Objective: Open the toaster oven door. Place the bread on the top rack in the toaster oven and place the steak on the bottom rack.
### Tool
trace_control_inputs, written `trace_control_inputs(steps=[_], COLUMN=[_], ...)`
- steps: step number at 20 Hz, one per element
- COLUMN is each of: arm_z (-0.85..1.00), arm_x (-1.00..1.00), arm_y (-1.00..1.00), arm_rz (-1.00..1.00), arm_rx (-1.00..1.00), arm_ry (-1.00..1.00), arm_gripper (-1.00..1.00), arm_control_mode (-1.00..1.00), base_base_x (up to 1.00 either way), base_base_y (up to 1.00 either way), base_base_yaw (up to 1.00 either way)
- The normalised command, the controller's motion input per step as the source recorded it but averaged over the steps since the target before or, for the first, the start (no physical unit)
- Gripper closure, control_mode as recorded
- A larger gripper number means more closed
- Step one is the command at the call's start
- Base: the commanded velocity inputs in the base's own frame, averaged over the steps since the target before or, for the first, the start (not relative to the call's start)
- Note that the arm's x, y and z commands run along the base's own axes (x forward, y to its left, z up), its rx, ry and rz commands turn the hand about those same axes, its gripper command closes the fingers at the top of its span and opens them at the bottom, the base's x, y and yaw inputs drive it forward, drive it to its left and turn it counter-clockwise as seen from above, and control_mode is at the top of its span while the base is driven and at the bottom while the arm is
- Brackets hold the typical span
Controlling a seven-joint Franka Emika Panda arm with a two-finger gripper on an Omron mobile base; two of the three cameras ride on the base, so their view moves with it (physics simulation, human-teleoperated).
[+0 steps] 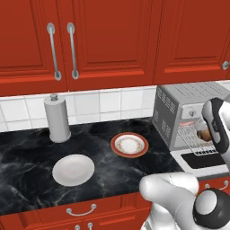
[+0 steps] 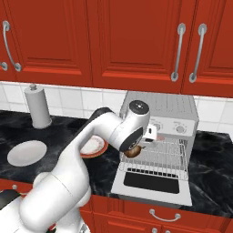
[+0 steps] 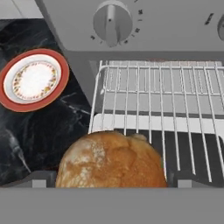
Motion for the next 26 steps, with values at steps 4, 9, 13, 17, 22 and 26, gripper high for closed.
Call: trace_control_inputs(steps=[4, 9, 13, 17, 22, 26], arm_z=[-0.41, -0.34, -0.20, -0.24, -0.19, -0.10], arm_x=[0.24, 0.25, 0.17, 0.07, 0.10, 0.16], arm_y=[-0.30, -0.34, -0.32, -0.25, -0.24, -0.21], arm_rz=[0.00, 0.00, 0.00, 0.00, 0.00, 0.00], arm_rx=[-0.04, -0.03, -0.01, 0.00, 0.00, 0.00], arm_ry=[0.00, 0.02, 0.00, 0.00, 0.00, 0.00], arm_gripper=[-1.00, -1.00, -1.00, -1.00, -1.00, -1.00], arm_control_mode=[-1.00, -1.00, -1.00, -1.00, -1.00, -1.00], base_base_x=[0.00, 0.00, 0.00, 0.00, 0.00, 0.00], base_base_y=[0.00, 0.00, 0.00, 0.00, 0.00, 0.00], base_base_yaw=[0.00, 0.00, 0.00, 0.00, 0.00, 0.00])
